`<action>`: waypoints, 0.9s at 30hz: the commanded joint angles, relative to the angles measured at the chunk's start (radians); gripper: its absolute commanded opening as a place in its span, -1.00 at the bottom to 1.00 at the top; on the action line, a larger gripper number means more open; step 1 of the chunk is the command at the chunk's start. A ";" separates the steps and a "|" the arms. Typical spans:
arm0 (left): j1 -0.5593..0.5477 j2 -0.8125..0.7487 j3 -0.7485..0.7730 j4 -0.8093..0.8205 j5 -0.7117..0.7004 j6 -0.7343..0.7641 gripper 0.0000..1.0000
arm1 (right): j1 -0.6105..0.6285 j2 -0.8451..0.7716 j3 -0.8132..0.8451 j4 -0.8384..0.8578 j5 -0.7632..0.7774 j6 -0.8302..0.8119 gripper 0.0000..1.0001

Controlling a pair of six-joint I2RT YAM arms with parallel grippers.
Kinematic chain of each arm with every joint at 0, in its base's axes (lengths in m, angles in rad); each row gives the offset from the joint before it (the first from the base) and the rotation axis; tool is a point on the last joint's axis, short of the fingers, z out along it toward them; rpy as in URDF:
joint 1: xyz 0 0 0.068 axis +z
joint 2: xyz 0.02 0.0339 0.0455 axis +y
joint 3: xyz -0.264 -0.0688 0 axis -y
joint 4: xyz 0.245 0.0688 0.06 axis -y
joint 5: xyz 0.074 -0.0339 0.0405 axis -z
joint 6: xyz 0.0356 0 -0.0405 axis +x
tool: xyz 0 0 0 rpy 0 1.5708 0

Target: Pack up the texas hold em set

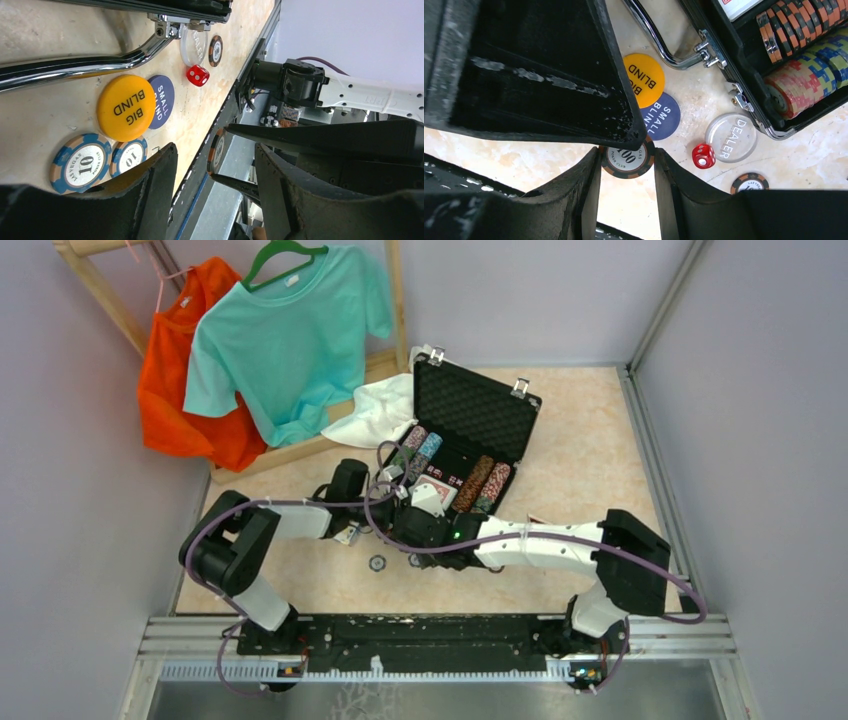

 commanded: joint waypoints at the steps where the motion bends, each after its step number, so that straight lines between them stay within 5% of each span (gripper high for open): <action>1: 0.002 0.017 -0.008 0.082 0.063 -0.032 0.26 | -0.011 0.011 0.065 0.022 0.019 -0.046 -0.22; 27: -0.036 0.078 -0.025 0.198 0.119 -0.101 -0.03 | -0.014 0.003 0.085 0.026 0.023 -0.061 -0.22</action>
